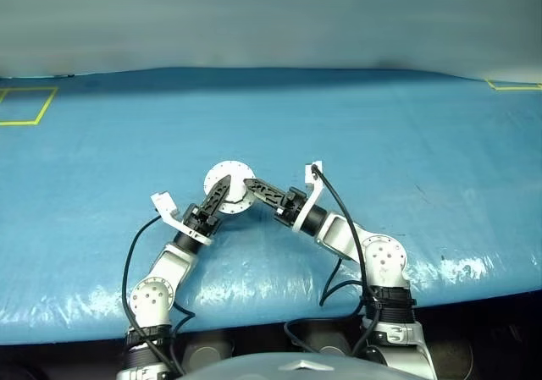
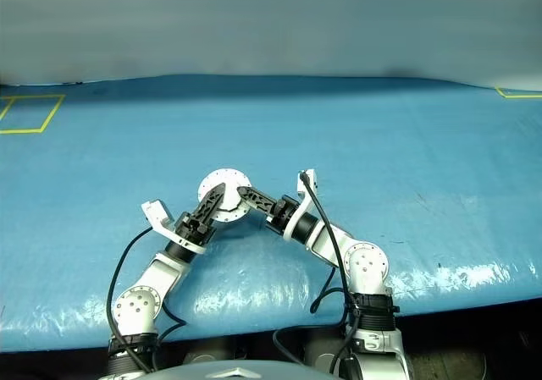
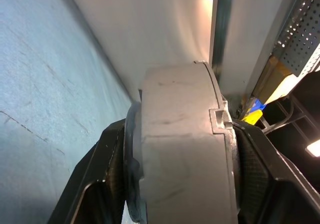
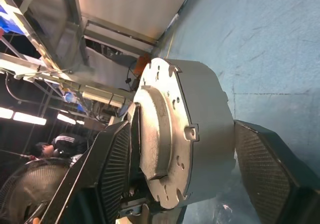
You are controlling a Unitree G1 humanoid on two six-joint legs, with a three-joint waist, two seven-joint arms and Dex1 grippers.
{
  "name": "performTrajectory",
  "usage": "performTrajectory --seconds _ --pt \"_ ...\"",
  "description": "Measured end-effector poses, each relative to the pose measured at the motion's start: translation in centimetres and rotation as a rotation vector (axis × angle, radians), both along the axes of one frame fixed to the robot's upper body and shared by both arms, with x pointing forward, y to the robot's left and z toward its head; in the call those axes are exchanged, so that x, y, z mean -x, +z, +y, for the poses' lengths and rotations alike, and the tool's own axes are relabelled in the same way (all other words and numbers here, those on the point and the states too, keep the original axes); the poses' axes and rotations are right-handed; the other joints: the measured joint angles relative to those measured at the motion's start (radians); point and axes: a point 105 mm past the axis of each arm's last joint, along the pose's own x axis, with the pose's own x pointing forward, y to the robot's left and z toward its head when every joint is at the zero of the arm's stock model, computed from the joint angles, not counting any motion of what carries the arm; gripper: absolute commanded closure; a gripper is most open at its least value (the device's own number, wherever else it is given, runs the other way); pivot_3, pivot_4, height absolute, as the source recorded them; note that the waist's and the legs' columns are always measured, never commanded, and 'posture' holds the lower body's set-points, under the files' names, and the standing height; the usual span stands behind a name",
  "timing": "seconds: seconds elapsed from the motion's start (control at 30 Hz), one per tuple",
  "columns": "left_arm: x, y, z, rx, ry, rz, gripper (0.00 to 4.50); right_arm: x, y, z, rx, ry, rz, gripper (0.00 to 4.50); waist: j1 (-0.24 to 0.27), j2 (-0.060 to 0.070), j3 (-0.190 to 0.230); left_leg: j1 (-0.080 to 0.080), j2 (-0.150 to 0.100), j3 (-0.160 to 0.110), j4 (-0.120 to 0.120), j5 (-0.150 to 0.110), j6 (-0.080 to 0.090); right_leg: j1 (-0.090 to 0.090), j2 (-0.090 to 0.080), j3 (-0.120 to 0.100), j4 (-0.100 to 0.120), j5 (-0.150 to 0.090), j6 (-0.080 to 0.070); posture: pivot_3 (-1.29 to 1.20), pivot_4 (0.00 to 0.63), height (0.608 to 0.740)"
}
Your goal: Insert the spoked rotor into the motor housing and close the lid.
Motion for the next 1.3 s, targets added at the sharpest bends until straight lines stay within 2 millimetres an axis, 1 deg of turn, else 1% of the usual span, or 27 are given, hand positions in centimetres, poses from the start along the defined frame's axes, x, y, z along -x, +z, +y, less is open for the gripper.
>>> performTrajectory --seconds 0.07,0.33,0.5,0.57,0.6,0.63,0.73,0.8,0.83,0.87,0.9,0.93,1.0,1.1,1.2,1.3 --pt "-0.6 0.6 1.0 -0.004 0.05 -0.011 1.81 0.0 0.2 0.2 -0.012 -0.003 -0.005 1.32 -0.001 0.0 0.0 0.0 0.0 0.0 0.0 0.0 0.0 0.0 0.0 0.0 0.0 0.0 0.0 0.0 0.15 0.74" --pt "-2.4 0.1 7.2 -0.087 0.409 0.047 1.81 -0.5 0.6 -0.1 0.0 -0.05 -0.039 1.32 0.0 -0.003 0.002 0.0 0.0 0.0 0.0 0.0 0.0 0.0 0.0 0.0 0.0 0.002 -0.002 0.0 0.15 0.74" --pt "-3.3 -0.8 9.9 -0.149 0.559 0.115 1.81 -0.7 0.4 -0.1 0.027 -0.064 -0.044 1.32 0.001 -0.006 0.003 0.0 0.0 0.0 0.0 0.0 0.0 0.001 0.0 -0.001 -0.001 0.002 -0.001 0.0 0.15 0.74" --pt "-3.7 -1.5 11.0 -0.195 0.614 0.16 1.81 -0.7 0.3 -0.1 0.032 -0.064 -0.045 1.32 0.001 -0.008 0.003 0.0 0.0 0.0 0.0 0.0 0.0 0.001 0.0 -0.001 -0.001 0.002 -0.002 0.0 0.15 0.74" --pt "-3.9 -2.0 11.6 -0.244 0.631 0.199 1.81 -0.7 0.3 0.0 0.039 -0.065 -0.046 1.32 0.0 -0.008 0.003 0.0 0.0 0.0 0.0 0.0 0.0 0.001 0.0 -0.001 0.0 0.002 -0.002 0.0 0.15 0.74" --pt "-4.0 -2.3 11.9 -0.271 0.638 0.217 1.81 -0.7 0.2 -0.1 0.043 -0.069 -0.046 1.32 0.0 -0.008 0.003 0.0 0.0 0.0 0.0 0.0 0.0 0.001 0.0 -0.001 -0.001 0.002 -0.002 0.0 0.15 0.74" --pt "-4.3 -2.0 11.8 -0.318 0.636 0.216 1.81 -0.8 -0.1 -0.1 0.069 -0.078 -0.046 1.32 0.0 -0.009 0.003 0.002 0.0 0.0 0.0 0.0 0.0 0.002 0.0 0.0 0.0 0.003 -0.001 0.0 0.15 0.74" --pt "-4.4 -2.1 11.8 -0.345 0.638 0.22 1.34 -0.8 -0.1 0.0 0.073 -0.079 -0.047 1.28 0.0 -0.009 0.003 0.003 0.0 0.0 0.0 0.0 -0.001 0.003 0.0 0.0 0.0 0.003 -0.001 0.0 0.15 0.74" --pt "-4.3 -2.4 12.0 -0.365 0.646 0.236 1.11 -0.8 -0.1 0.0 0.073 -0.077 -0.048 1.28 0.0 -0.009 0.003 0.003 0.0 0.0 0.0 0.0 -0.001 0.003 0.0 0.0 0.0 0.002 -0.001 0.0 0.15 0.74" --pt "-4.0 -2.9 12.3 -0.386 0.66 0.265 0.78 -0.8 -0.1 0.1 0.071 -0.075 -0.047 1.28 -0.002 -0.009 0.003 0.003 0.0 0.0 0.0 0.0 -0.001 0.003 0.0 0.0 0.0 0.002 -0.001 0.0 0.15 0.74" --pt "-4.0 -2.8 12.3 -0.392 0.665 0.261 0.47 -0.8 -0.2 0.0 0.072 -0.077 -0.047 1.28 -0.002 -0.009 0.003 0.003 0.0 0.0 0.0 0.0 -0.001 0.003 0.0 0.0 0.0 0.002 -0.001 0.0 0.15 0.74" --pt "-4.0 -2.6 12.5 -0.399 0.675 0.261 0.47 -0.8 -0.2 0.0 0.071 -0.076 -0.048 1.28 -0.002 -0.008 0.002 0.004 0.0 0.001 0.0 0.001 -0.001 0.003 0.0 0.0 0.0 0.002 -0.002 0.0 0.15 0.74" --pt "-3.8 -2.7 13.4 -0.418 0.72 0.278 0.47 -0.7 -0.1 0.2 0.067 -0.068 -0.052 1.28 -0.01 -0.008 0.002 0.004 0.001 0.001 0.0 0.001 -0.001 0.003 0.001 0.0 0.001 0.002 -0.002 0.0 0.15 0.74" --pt "-2.8 -2.8 16.0 -0.451 0.814 0.314 0.47 -0.6 -0.1 0.3 0.067 -0.061 -0.054 1.28 -0.019 -0.008 0.002 0.004 0.003 0.001 -0.001 0.001 -0.002 0.002 0.002 0.0 0.001 0.002 -0.003 0.0 0.15 0.74" --pt "-1.1 -2.9 19.4 -0.515 0.927 0.353 0.47 -0.6 -0.2 0.3 0.068 -0.061 -0.059 1.28 -0.019 -0.008 0.002 0.004 0.005 0.001 -0.001 0.002 -0.003 0.002 0.003 -0.001 0.001 0.002 -0.004 0.0 0.15 0.74" --pt "0.2 -2.9 21.2 -0.58 0.993 0.365 0.47 -0.6 -0.3 0.4 0.084 -0.066 -0.066 1.28 -0.012 -0.008 0.002 0.003 0.005 0.001 -0.001 0.002 -0.003 0.002 0.003 -0.001 0.001 0.002 -0.004 0.0 0.15 0.74"
